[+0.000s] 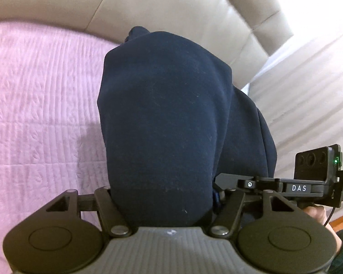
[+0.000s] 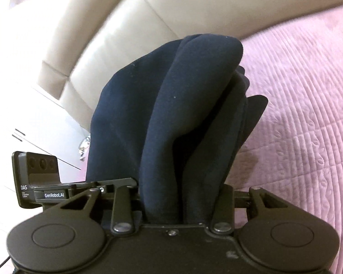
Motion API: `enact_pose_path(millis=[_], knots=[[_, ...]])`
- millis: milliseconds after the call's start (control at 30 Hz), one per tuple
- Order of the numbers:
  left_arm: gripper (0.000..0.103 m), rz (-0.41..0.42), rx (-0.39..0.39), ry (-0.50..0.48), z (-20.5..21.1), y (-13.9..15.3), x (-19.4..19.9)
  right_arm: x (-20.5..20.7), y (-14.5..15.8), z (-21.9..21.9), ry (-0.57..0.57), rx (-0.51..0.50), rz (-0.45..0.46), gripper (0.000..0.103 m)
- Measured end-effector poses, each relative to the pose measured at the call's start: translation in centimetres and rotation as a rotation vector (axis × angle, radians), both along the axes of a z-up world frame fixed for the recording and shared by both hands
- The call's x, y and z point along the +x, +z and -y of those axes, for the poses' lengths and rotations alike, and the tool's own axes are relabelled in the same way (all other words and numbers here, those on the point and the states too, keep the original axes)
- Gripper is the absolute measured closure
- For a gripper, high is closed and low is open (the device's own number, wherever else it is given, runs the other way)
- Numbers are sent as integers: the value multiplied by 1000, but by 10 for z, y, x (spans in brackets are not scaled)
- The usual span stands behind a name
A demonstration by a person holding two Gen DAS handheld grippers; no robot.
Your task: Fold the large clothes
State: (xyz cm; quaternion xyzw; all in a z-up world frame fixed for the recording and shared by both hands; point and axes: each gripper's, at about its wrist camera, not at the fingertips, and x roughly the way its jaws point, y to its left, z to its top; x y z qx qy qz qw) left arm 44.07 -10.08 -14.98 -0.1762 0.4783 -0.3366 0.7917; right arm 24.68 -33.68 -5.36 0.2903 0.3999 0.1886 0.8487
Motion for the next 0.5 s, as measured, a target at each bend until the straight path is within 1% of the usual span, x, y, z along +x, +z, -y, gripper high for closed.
enact_pose_path(millis=[133,233,300,367,433,500], knots=[[35,55,-13,-6,-16,52,-44,-49,43,-25,4,-22,58,55],[34,92,-7,-4,-33,86,-88,-85,67,-47,23,-45,97,55],[34,110,6,11,-44,103,-116,-107,74,-62,36,-38,112,55],[34,145,25,30,-57,118,-150,-127,77,-79,64,-27,120,55],[34,163,35,46,-73,126,-179,-141,75,-89,95,-17,118,55],[33,158,42,64,-88,128,-203,-151,67,-100,120,-5,101,55]])
